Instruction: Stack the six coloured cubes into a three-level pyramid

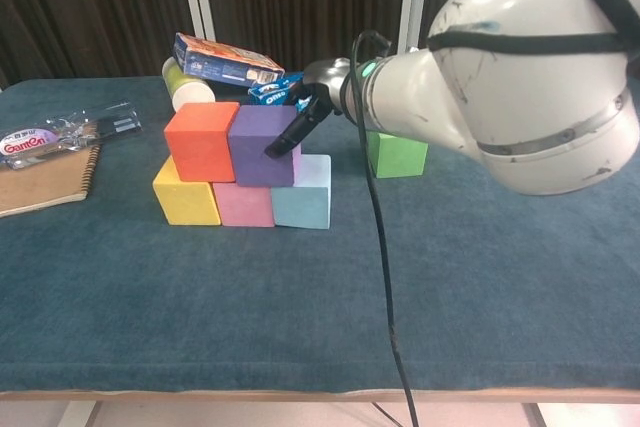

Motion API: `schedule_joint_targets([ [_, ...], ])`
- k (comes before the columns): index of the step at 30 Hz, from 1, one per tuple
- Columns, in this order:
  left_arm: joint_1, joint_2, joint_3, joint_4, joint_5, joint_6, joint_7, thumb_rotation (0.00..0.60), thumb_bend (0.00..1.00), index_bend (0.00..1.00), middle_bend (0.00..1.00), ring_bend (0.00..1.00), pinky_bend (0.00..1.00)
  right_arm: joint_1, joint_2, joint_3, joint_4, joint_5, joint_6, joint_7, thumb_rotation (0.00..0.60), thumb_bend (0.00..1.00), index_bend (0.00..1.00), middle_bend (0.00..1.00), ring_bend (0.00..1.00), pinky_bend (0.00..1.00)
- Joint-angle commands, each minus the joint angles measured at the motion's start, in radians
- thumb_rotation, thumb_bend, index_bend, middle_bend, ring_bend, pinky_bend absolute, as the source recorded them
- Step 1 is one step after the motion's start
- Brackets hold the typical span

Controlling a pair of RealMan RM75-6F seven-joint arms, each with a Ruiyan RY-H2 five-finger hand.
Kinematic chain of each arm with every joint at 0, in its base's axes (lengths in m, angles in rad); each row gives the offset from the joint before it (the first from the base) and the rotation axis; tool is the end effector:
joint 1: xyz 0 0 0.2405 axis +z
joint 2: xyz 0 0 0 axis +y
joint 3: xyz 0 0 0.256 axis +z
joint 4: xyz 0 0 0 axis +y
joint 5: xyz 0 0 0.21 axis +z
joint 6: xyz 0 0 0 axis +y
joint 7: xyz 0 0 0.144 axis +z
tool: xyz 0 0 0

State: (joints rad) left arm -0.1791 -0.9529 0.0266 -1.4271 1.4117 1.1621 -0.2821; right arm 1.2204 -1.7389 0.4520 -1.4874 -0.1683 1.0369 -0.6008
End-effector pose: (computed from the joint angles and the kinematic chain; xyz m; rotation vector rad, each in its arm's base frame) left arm -0.3816 0.1946 0.2071 -1.4419 -1.1102 -0.6036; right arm 0.0069 -0.3818 -0.0591 1.6306 -1.4760 0.9033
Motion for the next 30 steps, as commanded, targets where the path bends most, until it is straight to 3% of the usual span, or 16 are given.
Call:
schedule_joint_targets([
  [1,0.001,-0.001,0.001,0.002,0.0,-0.001,-0.003,0.505,0.01,0.16,0.01,0.0,0.08,0.002,-0.005,-0.001,0.005,-0.003,0.001,-0.002,0.565,0.28,0.4,0.0,0.0,0.0],
  [24,0.004,-0.004,-0.001,0.013,0.002,-0.008,-0.018,0.507,0.01,0.16,0.01,0.0,0.08,0.0,-0.014,0.008,0.02,-0.009,-0.001,-0.013,0.566,0.28,0.34,0.0,0.0,0.0],
  [30,0.005,-0.004,-0.001,0.015,0.003,-0.007,-0.021,0.506,0.01,0.16,0.01,0.0,0.08,0.001,-0.015,0.006,0.023,-0.001,-0.008,-0.022,0.565,0.28,0.22,0.0,0.0,0.0],
])
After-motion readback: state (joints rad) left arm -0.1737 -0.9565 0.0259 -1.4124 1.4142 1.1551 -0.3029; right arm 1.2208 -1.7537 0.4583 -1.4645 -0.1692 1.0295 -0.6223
